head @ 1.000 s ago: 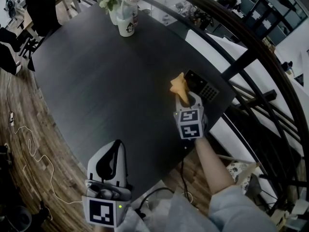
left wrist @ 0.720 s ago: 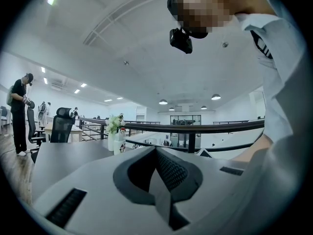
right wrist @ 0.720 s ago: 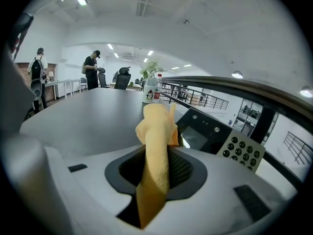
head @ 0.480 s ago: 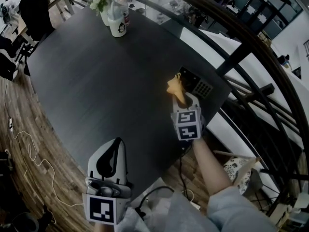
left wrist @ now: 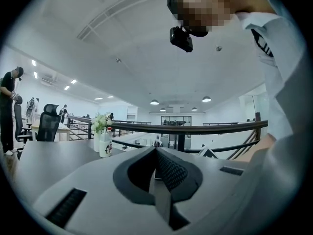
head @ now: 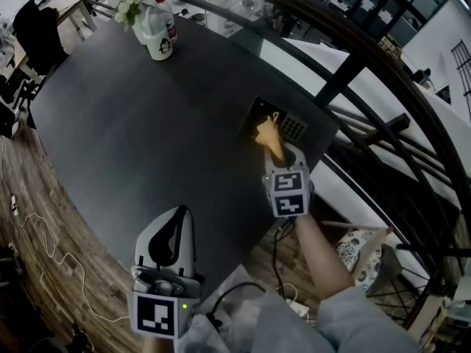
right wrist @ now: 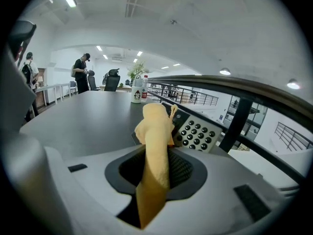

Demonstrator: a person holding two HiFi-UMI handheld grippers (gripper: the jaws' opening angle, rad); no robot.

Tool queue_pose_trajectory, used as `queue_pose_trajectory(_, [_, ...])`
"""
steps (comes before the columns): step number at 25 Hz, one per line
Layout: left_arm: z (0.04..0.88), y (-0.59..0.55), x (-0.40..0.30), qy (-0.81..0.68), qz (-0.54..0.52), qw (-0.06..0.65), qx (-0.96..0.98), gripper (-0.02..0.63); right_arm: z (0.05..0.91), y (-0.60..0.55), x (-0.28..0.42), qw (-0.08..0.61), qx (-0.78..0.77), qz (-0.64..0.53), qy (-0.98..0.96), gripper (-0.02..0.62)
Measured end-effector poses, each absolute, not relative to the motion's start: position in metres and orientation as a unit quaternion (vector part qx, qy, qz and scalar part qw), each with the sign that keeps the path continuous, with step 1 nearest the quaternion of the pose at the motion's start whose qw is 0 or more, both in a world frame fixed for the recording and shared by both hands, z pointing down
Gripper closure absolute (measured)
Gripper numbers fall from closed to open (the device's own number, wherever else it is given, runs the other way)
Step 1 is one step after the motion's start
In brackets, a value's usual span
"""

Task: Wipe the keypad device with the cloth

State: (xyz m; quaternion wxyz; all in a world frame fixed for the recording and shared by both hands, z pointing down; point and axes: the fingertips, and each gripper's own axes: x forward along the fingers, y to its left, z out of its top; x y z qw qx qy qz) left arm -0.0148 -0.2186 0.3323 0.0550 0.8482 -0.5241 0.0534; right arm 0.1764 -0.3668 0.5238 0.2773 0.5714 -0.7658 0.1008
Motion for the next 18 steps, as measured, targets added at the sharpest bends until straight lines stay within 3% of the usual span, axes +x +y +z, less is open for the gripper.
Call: queue_pose_trajectory(18, [0.325,-0.219,0.009,-0.497,0.043,0.056,0.865,0.599,0.496,-0.342,0.248,0.281,0.612,0.085,-0.734,0.492])
